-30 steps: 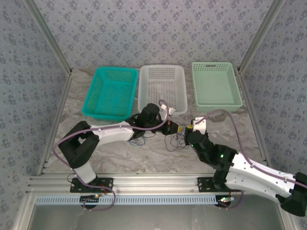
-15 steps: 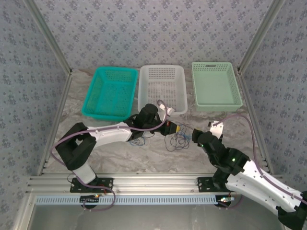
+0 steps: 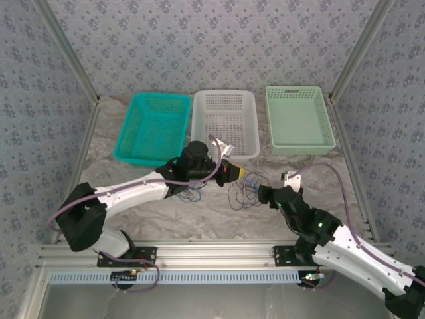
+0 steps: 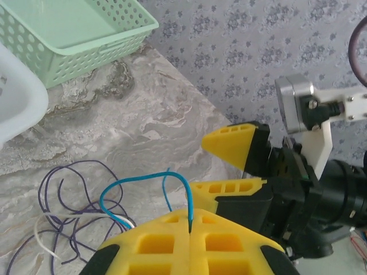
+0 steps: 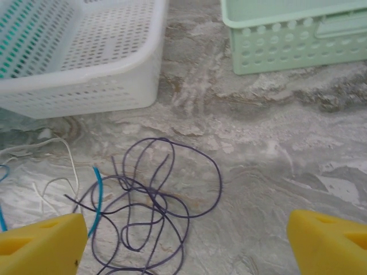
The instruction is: Untangle the cables
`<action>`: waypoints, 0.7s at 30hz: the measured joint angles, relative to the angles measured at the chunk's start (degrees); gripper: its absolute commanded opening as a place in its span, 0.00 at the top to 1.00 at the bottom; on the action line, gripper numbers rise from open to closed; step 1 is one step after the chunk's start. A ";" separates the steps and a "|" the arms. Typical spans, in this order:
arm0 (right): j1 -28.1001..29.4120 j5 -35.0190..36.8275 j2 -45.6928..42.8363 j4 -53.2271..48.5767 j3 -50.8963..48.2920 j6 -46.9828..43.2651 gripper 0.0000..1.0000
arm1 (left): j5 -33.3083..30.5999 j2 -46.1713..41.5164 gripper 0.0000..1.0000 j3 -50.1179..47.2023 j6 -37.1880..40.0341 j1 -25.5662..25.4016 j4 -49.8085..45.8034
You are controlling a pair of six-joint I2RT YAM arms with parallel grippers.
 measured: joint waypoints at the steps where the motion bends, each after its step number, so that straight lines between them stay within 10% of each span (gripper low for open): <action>1: -0.13 -0.92 -0.92 0.55 0.00 -0.74 0.05 | -0.02 -0.33 1.00 0.00 1.25 0.00 -1.38; 21: -5.38 -19.63 6.60 14.99 -0.35 -7.43 0.04 | 2.14 -2.49 1.00 0.00 12.24 -0.63 -10.64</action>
